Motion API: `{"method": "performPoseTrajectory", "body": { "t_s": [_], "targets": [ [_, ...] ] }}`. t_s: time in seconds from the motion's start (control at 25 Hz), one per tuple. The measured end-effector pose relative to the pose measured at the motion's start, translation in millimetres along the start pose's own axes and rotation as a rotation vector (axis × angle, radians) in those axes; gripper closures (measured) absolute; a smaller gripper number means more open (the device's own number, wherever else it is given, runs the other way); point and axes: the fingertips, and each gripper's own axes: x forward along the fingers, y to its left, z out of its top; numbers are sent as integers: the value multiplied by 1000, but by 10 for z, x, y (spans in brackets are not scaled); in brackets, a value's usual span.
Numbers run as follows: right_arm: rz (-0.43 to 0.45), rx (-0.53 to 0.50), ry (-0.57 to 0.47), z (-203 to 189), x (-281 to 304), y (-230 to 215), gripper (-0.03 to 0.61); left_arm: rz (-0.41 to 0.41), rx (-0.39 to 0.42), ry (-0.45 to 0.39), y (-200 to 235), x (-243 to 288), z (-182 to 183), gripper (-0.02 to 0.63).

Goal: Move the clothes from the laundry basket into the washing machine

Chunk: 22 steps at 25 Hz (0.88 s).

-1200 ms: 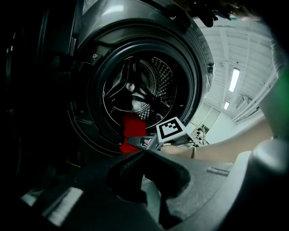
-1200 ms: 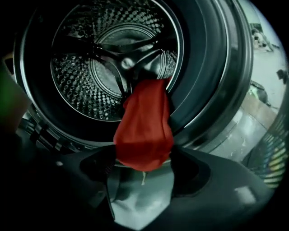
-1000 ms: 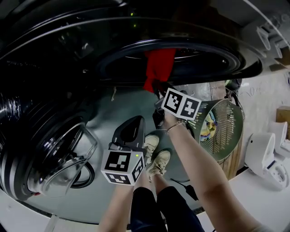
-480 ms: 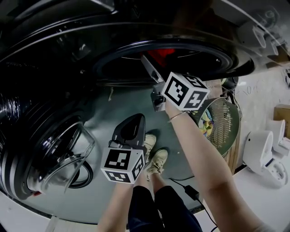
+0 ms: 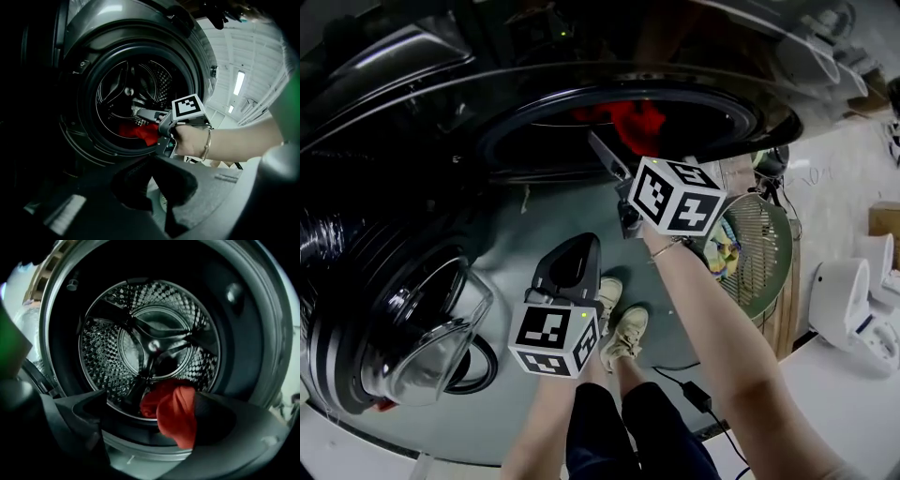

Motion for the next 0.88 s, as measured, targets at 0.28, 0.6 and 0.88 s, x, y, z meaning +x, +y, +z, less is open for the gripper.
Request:
{"method": "performPoseTrajectory", "body": {
  "t_s": [0.28, 0.6, 0.88],
  "targets": [
    [20, -28, -45, 252, -60, -42, -9, -18, 24, 12, -136, 47, 10, 506],
    [151, -19, 13, -91, -616, -8, 222, -60, 88, 44, -359, 171, 18, 506],
    [104, -54, -4, -199, -1395, -462, 549, -159, 175, 107, -908, 443, -101, 506]
  ]
}}
